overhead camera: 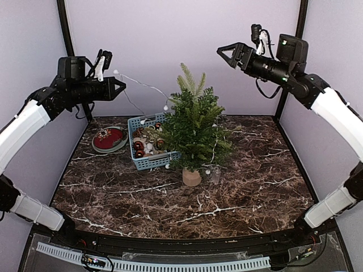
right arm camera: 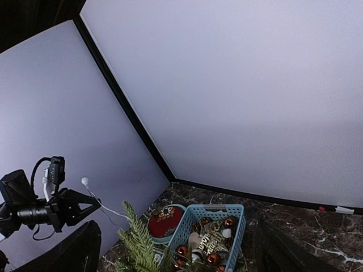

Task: Decorate the small christmas tree
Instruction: Wrap the light string in the gap of the branches.

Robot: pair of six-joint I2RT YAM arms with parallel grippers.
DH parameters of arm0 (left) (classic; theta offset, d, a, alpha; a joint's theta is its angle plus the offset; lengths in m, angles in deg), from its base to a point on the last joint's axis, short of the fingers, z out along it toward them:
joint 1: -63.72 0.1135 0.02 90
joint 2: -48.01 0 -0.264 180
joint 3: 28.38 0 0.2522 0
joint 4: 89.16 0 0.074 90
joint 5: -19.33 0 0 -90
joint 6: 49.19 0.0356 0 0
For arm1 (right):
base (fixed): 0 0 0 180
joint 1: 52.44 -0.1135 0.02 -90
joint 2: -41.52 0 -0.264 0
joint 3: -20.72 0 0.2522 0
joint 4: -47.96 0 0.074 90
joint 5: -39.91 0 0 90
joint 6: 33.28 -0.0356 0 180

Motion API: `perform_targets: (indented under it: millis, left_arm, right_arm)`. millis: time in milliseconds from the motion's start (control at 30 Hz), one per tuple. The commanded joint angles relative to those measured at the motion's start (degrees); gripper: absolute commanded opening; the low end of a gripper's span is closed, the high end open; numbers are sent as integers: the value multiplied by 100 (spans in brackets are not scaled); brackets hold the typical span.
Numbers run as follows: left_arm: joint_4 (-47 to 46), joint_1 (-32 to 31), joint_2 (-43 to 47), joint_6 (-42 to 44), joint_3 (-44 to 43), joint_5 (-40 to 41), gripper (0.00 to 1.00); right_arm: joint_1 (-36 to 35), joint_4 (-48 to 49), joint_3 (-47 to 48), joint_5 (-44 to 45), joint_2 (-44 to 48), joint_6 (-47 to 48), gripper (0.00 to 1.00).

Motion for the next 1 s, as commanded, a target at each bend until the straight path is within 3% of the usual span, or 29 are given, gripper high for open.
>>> perform_targets:
  millis: [0, 367, 967]
  left_arm:
    - [665, 30, 469, 177, 44, -204, 0]
    - [2115, 24, 804, 267, -314, -993, 0]
    - [3160, 21, 1133, -143, -801, -2497, 0]
  right_arm:
    - [-10, 20, -477, 161, 669, 52, 96]
    - [-207, -331, -1184, -60, 1645, 207, 95]
    - [-2614, 85, -1980, 446, 1925, 1166, 83]
